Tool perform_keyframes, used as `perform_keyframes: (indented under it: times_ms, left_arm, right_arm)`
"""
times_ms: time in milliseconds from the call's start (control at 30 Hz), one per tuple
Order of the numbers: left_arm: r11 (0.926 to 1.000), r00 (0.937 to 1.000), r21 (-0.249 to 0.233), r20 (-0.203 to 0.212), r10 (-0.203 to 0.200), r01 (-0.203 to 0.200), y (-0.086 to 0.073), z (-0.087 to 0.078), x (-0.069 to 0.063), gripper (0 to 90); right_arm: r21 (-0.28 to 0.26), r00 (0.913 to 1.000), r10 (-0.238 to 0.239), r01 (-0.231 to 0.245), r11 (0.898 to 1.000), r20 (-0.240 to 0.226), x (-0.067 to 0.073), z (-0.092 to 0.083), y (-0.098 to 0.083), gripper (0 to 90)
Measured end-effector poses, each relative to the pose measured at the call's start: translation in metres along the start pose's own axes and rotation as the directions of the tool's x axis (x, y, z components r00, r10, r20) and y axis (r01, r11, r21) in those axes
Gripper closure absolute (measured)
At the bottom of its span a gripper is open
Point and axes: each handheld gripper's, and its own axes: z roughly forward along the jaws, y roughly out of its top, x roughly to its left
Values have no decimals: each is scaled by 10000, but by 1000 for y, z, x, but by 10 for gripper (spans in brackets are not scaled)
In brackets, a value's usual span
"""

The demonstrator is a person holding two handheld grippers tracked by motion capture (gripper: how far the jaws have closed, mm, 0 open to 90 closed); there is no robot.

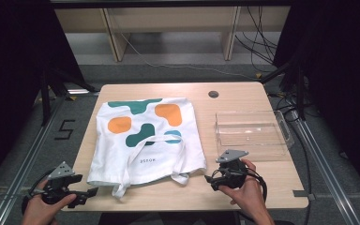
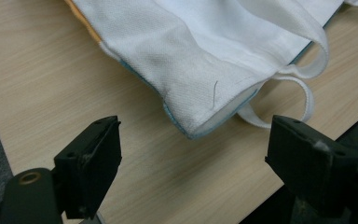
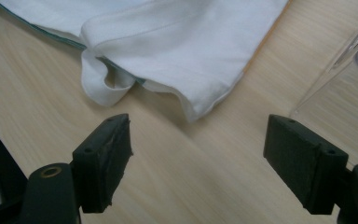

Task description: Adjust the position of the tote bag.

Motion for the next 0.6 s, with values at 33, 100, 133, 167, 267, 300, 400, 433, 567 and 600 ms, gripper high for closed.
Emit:
perform_keyframes:
  times_ms: [33,100,133,167,267,300,400,433,567,600]
  left_arm:
    - [9999,9999,106,-51,90,-89,0,0,0,170]
    - [9999,10000,138,15,-21,21,0,0,0,172]
    - [9999,10000,146,13,-26,25,0,0,0,173]
    - [9999,10000,161,-11,-13,13,0,0,0,173]
    - [9998,9999,169,-81,75,-74,0,0,0,173]
    - [9999,9999,161,-89,58,-57,0,0,0,173]
    - [9999,9999,85,5,-129,129,0,1,-1,173]
    - [9999,9999,85,5,-129,129,0,1,-1,173]
    - [10000,9999,20,-103,-64,64,0,2,-1,173]
    - [9999,9999,34,-106,-103,103,0,2,-1,172]
  right_arm:
    - [216,9999,-106,108,9997,-84,-1,-1,1,244]
    - [62,9998,181,-180,9998,-94,1,0,0,246]
    - [116,9997,185,-184,9998,-132,1,0,1,250]
    - [299,9997,141,-135,9995,-194,0,-2,1,252]
    - [151,9996,-264,266,9995,-107,-2,1,1,252]
    - [228,9998,-141,144,9996,-133,0,1,1,252]
    - [44,9998,-172,173,9998,-75,0,3,1,251]
    - [44,9998,-172,173,9998,-75,0,3,1,251]
    - [384,9999,22,-15,9993,-168,2,0,2,251]
    - [222,9999,-43,45,9997,-103,2,3,1,251]
